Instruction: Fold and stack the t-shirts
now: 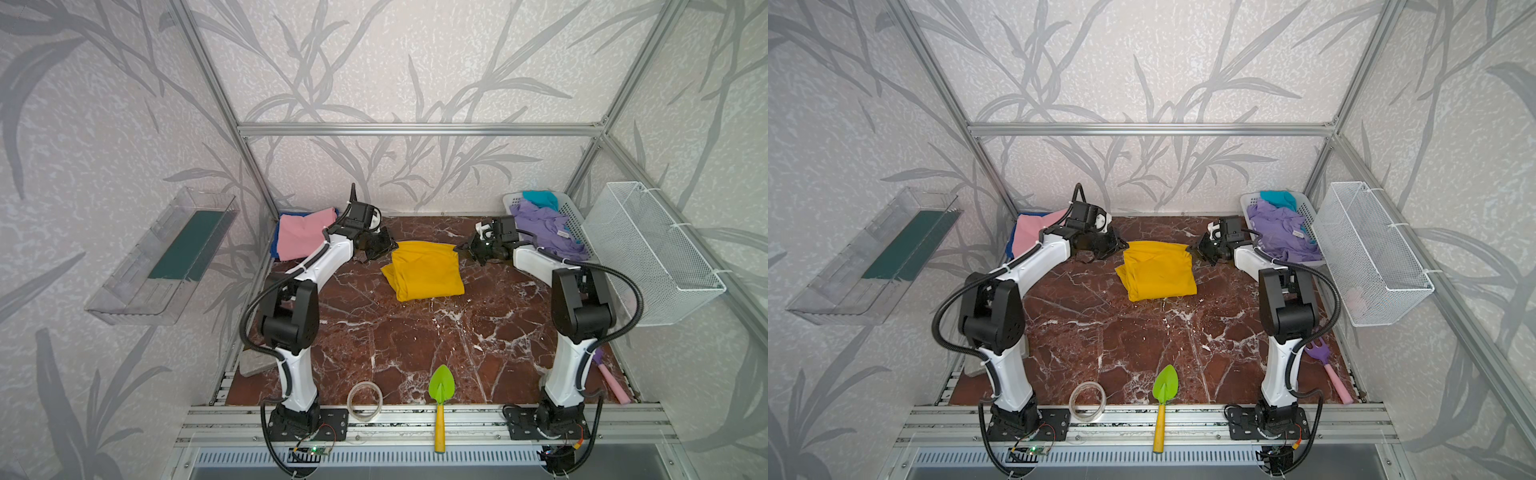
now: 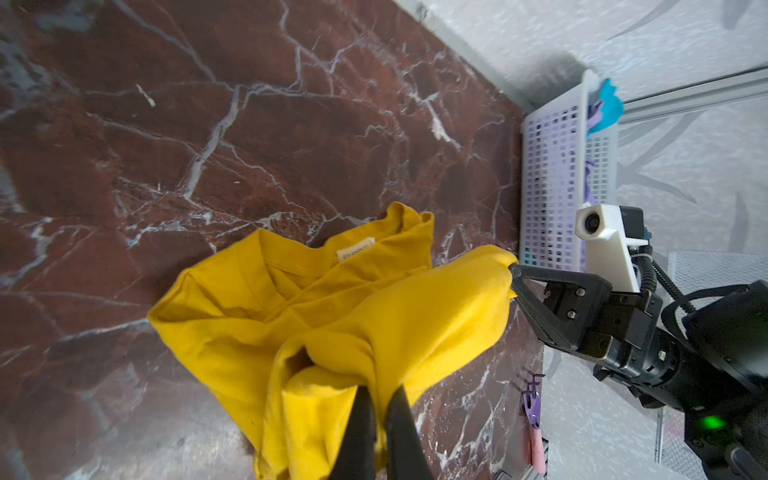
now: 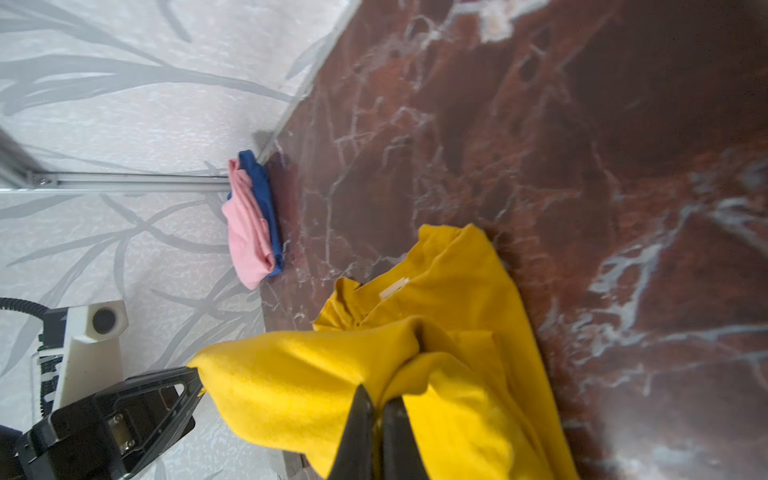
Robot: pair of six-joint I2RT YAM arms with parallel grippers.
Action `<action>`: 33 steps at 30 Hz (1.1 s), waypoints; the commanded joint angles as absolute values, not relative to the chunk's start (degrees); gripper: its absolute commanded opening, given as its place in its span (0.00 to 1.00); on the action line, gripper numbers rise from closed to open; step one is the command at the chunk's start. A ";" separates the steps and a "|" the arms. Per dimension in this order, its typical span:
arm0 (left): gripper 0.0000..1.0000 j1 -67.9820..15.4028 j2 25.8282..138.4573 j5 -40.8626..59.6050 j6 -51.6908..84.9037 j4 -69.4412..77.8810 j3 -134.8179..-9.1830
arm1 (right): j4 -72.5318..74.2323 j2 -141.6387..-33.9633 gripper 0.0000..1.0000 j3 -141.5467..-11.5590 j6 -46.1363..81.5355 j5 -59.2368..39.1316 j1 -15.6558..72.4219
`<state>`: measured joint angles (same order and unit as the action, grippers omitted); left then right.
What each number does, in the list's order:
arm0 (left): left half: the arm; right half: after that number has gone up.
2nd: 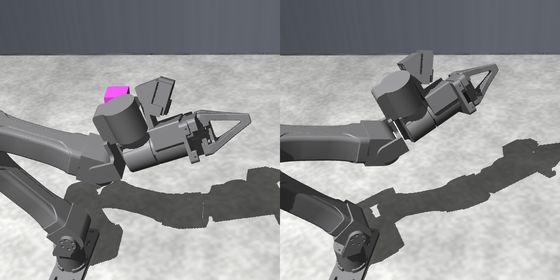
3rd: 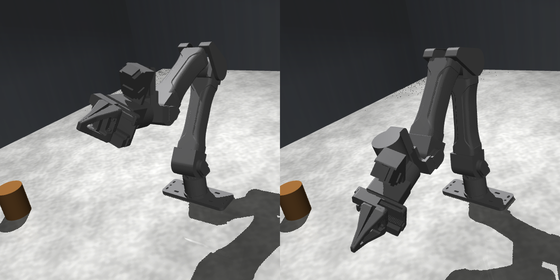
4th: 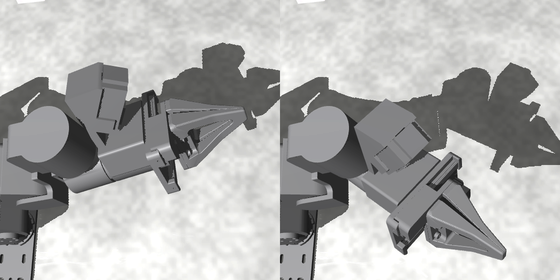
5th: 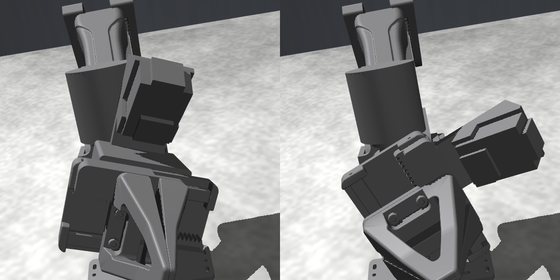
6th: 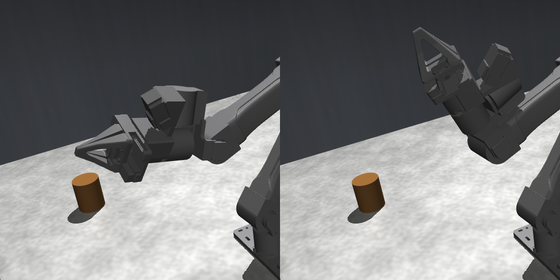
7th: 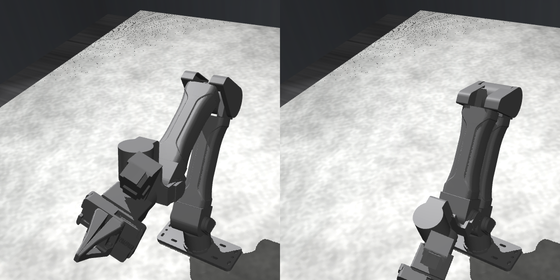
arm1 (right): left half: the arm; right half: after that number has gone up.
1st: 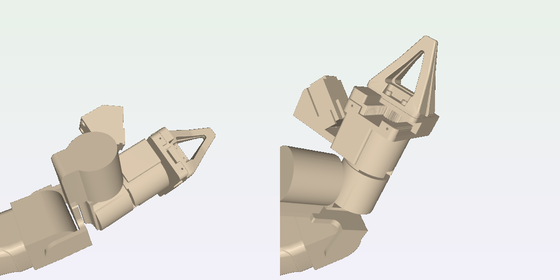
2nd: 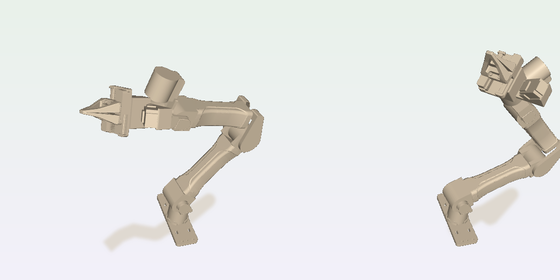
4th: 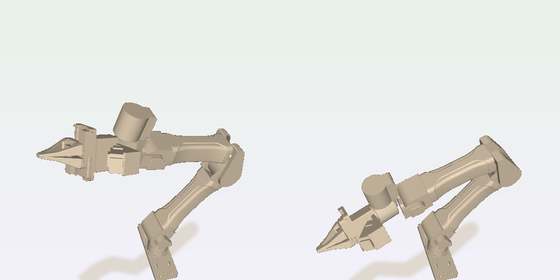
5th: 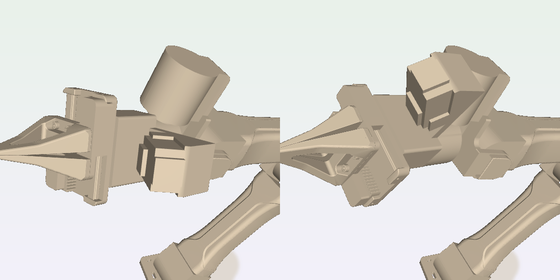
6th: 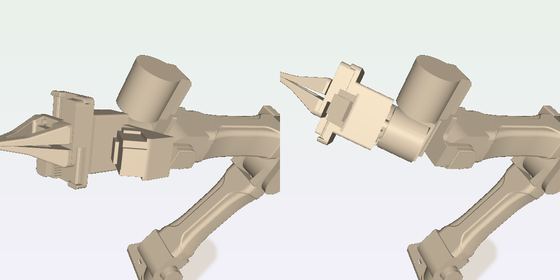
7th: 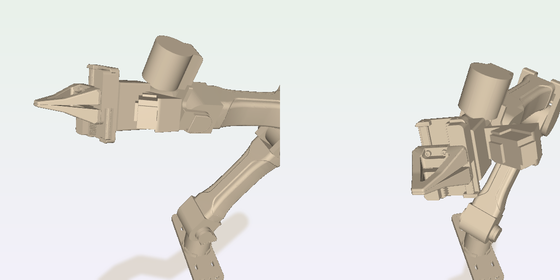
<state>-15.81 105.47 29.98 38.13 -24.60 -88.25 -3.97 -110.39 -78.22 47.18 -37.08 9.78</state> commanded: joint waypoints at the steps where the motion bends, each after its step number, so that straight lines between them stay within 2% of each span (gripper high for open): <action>1: 0.00 -15.44 97.50 26.81 36.95 -27.12 -85.13 | -7.58 -101.28 0.00 -76.25 43.19 -35.08 11.44; 11: 0.00 -18.66 75.27 21.93 38.50 -31.47 -64.94 | -12.76 -76.91 0.00 -55.31 38.99 -28.29 18.49; 16: 0.00 -27.74 68.00 19.43 44.45 -32.29 -54.57 | -14.43 -67.59 0.00 -41.55 39.50 -23.61 23.05; 22: 0.00 -39.62 65.81 18.32 53.73 -28.30 -42.29 | -12.00 -62.87 0.00 -27.61 42.88 -21.77 23.13; 28: 0.00 -44.33 64.51 16.61 57.96 -29.17 -34.46 | -11.17 -61.82 0.00 -24.36 42.75 -21.25 23.12; 33: 0.00 -44.36 63.06 12.76 55.85 -32.42 -38.96 | -14.45 -61.74 0.00 -33.29 39.55 -19.34 23.03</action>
